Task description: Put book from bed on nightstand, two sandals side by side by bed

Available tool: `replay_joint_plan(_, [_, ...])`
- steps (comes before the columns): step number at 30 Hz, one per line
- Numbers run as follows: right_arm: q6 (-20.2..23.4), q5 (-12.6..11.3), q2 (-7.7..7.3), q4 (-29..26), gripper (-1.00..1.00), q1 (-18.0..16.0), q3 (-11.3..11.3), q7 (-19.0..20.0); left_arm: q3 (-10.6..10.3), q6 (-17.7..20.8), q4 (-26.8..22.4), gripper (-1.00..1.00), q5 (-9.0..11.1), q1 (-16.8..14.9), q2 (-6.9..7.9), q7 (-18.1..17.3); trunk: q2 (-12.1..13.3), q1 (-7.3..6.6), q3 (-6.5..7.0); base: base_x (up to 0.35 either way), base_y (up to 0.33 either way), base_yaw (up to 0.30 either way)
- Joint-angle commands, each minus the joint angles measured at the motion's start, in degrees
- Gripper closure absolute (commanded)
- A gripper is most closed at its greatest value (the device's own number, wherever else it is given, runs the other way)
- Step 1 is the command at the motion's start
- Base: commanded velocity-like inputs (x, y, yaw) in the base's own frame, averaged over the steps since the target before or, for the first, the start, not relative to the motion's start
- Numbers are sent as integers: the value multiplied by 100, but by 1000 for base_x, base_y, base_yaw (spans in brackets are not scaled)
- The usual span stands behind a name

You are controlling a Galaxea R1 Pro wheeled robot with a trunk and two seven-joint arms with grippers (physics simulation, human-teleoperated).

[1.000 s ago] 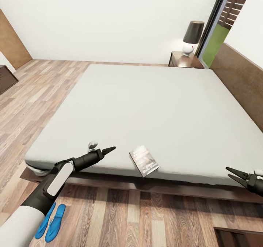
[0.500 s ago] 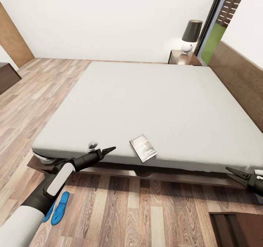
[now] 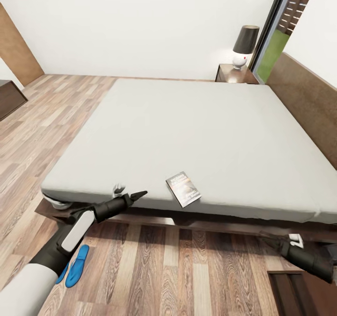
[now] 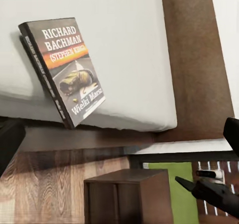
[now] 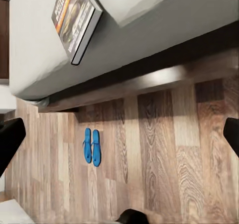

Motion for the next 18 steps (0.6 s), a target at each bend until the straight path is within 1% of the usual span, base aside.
replay_joint_plan(1, [-20, 68, 15, 27, -100, -4, -6, 14, -7, 35, 57, -100, 52, -4, 7, 6, -2, 0, -3, 0, 0, 0])
replay_joint_plan(5, [-101, 181, 35, 65, -100, -3, -6, 29, -7, 40, 164, -100, 38, 21, 21, 0, -2, 0, -3, 0, 0, 0])
replay_joint_plan(6, [-109, 192, 37, 69, -100, -3, -6, 32, -5, 44, 190, -100, 31, 107, 41, -4, -2, 0, -3, 0, 0, 0])
replay_joint_plan(8, [-117, 204, 39, 73, -100, -3, -7, 34, -6, 49, 209, -100, 23, 331, 153, -11, -2, 0, -3, 0, 0, 0])
replay_joint_plan(9, [-118, 205, 39, 74, -100, -3, -7, 34, -7, 49, 210, -100, 23, 378, 194, -14, -2, 0, -3, 0, 0, 0])
replay_joint_plan(10, [-120, 208, 40, 75, -100, -3, -8, 33, -10, 55, 204, -100, 23, 484, 337, -63, -2, 0, -3, 0, 0, 0])
replay_joint_plan(11, [-121, 209, 40, 76, -100, -3, -7, 35, -10, 57, 202, -100, 24, 532, 440, -193, -2, 0, -3, 0, 0, 0])
replay_joint_plan(12, [-121, 210, 40, 76, -100, -3, -7, 36, -11, 57, 202, -100, 24, 549, 490, -295, -2, 0, -3, 0, 0, 0])
replay_joint_plan(13, [-122, 211, 40, 76, -100, -3, -6, 39, -11, 59, 209, -100, 18, 587, 624, -677, -2, 0, -3, 0, 0, 0])
replay_joint_plan(14, [-122, 211, 40, 76, -100, -3, -9, 40, -12, 56, 219, -100, 12, 606, 695, -941, -2, 0, -3, 0, 0, 0])
replay_joint_plan(16, [-122, 211, 40, 76, -100, -3, -11, 41, -12, 54, 231, -100, 1, 665, 774, -1221, -2, 0, -3, 0, 0, 0])
replay_joint_plan(17, [-122, 211, 40, 76, -100, -3, -12, 41, -10, 54, 234, -100, -2, 696, 795, -1280, -2, 0, -3, 0, 0, 0])
replay_joint_plan(18, [-122, 211, 40, 76, -100, -3, -12, 41, -7, 53, 239, -100, -7, 803, 858, -1395, -2, 0, -3, 0, 0, 0])
